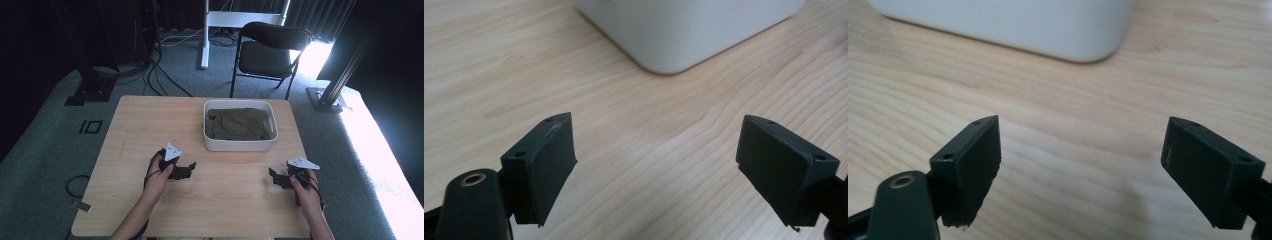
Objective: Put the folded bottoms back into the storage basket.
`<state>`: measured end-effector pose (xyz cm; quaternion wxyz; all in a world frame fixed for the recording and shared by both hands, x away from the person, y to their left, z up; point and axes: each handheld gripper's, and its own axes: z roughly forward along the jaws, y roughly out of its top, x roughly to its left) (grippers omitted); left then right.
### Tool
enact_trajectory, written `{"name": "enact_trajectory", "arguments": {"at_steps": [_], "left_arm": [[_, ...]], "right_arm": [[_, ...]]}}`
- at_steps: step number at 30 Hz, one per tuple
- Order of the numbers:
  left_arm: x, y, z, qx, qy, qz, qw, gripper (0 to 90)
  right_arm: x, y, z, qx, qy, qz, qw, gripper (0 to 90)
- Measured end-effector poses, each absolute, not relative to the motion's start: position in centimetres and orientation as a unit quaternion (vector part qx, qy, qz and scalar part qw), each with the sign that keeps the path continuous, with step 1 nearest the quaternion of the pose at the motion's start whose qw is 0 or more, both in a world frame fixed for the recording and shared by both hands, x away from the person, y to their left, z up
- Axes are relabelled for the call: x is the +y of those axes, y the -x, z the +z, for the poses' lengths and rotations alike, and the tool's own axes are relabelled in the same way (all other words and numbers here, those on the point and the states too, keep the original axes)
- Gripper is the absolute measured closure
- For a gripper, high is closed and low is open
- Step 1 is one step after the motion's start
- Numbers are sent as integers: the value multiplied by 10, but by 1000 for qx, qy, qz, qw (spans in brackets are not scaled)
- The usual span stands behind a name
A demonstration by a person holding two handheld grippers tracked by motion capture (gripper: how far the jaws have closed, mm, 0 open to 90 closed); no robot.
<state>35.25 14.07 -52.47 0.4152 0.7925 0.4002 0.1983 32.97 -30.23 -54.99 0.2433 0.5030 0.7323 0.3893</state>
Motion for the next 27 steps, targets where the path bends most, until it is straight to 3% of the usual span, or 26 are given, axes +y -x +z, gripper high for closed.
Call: {"name": "enact_trajectory", "arguments": {"at_steps": [27], "left_arm": [[196, -313, -551, 469, -775, 223, 359, 175]], "right_arm": [[-337, -298, -563, 721, -564, 320, 245, 138]]}}
